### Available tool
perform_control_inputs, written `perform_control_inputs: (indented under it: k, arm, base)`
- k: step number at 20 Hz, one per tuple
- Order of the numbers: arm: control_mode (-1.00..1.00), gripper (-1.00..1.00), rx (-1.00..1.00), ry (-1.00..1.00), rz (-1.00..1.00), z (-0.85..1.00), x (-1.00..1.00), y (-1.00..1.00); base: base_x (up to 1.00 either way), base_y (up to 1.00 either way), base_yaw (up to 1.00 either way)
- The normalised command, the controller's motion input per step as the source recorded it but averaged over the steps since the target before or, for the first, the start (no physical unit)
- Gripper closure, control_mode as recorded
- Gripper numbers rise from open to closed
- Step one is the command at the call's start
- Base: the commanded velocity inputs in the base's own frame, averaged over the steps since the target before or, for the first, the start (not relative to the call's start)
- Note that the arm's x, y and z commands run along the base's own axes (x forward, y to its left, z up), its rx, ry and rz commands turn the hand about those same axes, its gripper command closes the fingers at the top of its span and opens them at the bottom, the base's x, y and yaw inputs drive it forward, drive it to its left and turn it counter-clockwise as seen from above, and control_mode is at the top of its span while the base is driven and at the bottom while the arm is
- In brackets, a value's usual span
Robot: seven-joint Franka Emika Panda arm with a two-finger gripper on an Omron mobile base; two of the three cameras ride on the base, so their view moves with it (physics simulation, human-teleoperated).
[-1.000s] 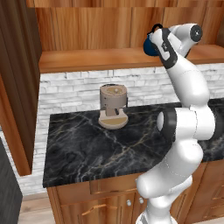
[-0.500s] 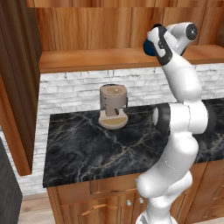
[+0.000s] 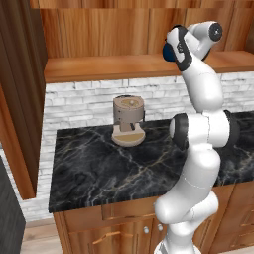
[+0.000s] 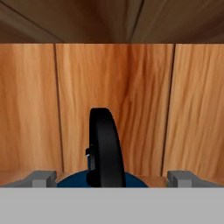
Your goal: Open the cabinet, pick the kettle from the cabinet, and place it in the sink.
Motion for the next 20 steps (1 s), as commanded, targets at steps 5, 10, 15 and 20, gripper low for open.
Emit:
perform_control_inputs:
  k: [5,10,15,20]
  arm:
    - [-1.0,-1.0,0.0,0.0,-0.04,-0.07,0.01,0.0]
    - [-1.0,1.0,0.0,0.0,-0.04,-0.08,0.0,0.0]
    - [-1.0,1.0,0.0,0.0,-0.02,-0.07,0.0,-0.02]
    - [-1.0,1.0,0.02,0.0,0.0,-0.01,-0.1,-0.06]
  base:
    - [0.0,0.0,0.0]
    - [0.0,0.0,0.0]
    - [0.0,0.0,0.0]
    - [0.0,0.0,0.0]
